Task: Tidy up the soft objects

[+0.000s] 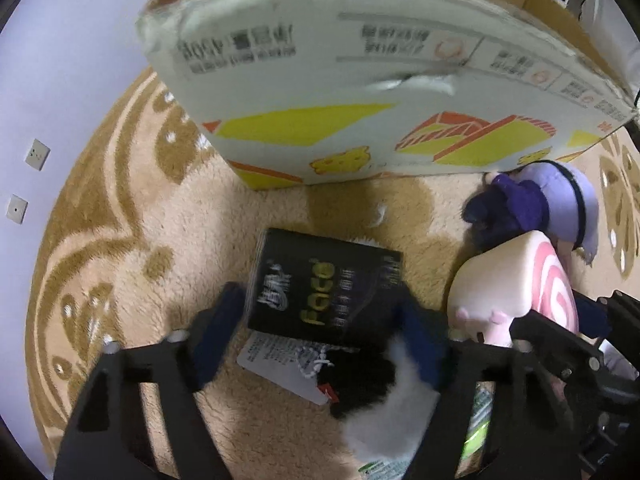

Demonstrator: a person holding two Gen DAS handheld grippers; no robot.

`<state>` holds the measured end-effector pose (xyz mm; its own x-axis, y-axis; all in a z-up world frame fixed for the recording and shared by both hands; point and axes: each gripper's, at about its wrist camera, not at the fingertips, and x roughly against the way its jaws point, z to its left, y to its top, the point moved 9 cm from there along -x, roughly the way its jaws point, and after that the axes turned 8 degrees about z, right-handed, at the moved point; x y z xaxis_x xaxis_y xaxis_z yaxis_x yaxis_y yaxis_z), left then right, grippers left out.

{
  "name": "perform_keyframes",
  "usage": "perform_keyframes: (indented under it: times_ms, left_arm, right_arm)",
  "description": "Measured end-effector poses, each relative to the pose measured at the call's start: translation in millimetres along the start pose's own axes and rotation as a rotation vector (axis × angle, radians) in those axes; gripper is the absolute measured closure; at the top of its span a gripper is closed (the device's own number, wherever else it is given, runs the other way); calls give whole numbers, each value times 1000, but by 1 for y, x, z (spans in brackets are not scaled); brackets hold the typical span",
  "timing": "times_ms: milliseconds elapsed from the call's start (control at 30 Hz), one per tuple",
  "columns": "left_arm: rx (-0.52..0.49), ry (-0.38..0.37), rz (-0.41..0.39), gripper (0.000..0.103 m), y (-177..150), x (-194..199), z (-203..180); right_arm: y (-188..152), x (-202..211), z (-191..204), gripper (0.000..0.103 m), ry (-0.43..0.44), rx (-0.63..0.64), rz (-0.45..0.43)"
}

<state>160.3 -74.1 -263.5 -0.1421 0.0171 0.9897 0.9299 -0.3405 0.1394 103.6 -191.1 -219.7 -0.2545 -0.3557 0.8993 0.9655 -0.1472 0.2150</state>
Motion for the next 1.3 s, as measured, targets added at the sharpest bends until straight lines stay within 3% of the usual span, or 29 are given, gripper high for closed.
perform_keyframes:
  times_ms: [100, 333, 600, 1033, 1300]
  left_arm:
    - [16, -19, -6, 37, 2, 2, 0]
    - [36, 15, -43, 37, 4, 9, 4]
    - [61, 53, -127, 37, -20, 30, 7]
    - [110, 67, -239, 37, -30, 106, 23]
    - [111, 72, -255, 37, -32, 109, 26]
  right_arm:
    - [0, 6, 0, 70, -5, 2, -21]
    - [3, 24, 5, 70, -3, 10, -94]
    - [1, 53, -1, 70, 39, -29, -165]
    - [-15, 36, -15, 64, 82, -142, -67]
    - [-23, 28, -22, 57, 109, -205, -28]
